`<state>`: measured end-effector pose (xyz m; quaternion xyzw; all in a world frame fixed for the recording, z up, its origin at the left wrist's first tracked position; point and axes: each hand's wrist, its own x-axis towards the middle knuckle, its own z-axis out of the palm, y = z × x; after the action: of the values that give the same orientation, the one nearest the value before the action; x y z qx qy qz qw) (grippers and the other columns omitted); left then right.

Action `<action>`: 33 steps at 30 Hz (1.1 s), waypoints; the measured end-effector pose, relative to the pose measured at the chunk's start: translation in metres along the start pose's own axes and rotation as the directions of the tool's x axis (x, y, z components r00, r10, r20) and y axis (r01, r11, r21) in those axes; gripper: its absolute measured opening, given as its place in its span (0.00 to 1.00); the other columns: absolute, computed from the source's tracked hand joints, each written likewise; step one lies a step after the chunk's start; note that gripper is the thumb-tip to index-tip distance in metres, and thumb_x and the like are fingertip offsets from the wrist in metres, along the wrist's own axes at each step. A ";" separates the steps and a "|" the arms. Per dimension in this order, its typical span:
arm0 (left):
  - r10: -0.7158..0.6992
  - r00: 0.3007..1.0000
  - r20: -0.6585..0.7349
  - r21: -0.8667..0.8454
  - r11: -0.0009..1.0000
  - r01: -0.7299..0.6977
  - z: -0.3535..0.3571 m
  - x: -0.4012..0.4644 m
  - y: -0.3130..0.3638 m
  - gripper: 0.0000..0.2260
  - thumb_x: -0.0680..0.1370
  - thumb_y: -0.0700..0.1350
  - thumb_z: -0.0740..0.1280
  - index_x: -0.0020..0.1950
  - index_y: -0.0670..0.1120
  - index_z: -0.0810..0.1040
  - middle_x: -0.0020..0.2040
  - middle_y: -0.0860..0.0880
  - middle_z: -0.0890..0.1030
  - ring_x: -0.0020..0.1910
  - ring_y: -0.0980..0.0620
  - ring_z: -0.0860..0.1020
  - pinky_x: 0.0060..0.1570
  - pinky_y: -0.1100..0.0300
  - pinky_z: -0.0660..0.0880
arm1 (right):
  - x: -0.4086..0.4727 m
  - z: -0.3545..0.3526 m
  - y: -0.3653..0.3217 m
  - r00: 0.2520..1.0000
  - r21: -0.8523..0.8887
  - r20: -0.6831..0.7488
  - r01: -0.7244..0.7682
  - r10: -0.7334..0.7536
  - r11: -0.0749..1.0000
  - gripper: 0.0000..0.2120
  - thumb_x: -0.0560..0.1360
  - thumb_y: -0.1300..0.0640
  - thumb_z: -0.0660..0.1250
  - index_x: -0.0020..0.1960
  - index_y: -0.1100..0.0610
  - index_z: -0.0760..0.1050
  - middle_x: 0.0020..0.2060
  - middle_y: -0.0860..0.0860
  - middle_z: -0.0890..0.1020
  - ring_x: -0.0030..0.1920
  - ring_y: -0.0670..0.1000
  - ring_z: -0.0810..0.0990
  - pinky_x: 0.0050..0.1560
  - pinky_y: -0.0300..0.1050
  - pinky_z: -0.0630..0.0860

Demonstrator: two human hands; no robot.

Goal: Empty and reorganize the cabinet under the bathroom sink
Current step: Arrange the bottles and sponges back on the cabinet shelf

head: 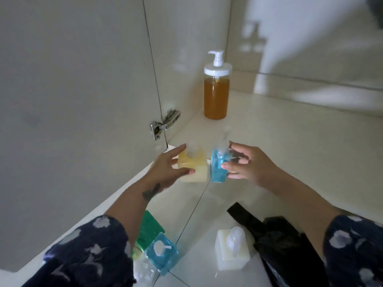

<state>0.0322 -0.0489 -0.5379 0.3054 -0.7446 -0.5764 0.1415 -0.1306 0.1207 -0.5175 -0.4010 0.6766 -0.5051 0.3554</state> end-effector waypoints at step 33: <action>0.114 0.993 -0.010 0.356 0.929 -0.103 0.119 0.242 0.069 0.28 0.80 0.45 0.63 0.77 0.57 0.57 0.77 0.48 0.58 0.74 0.43 0.60 0.70 0.48 0.60 | 0.157 -0.149 0.063 0.914 -0.228 -0.406 -0.077 -0.023 0.971 0.31 0.77 0.59 0.65 0.75 0.41 0.58 0.70 0.47 0.70 0.61 0.52 0.78 0.64 0.56 0.74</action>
<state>-0.2421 -0.0957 -0.5417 0.2934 -0.8498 -0.4190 0.1271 -0.3413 0.0492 -0.5550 -0.3181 0.7969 -0.4870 0.1633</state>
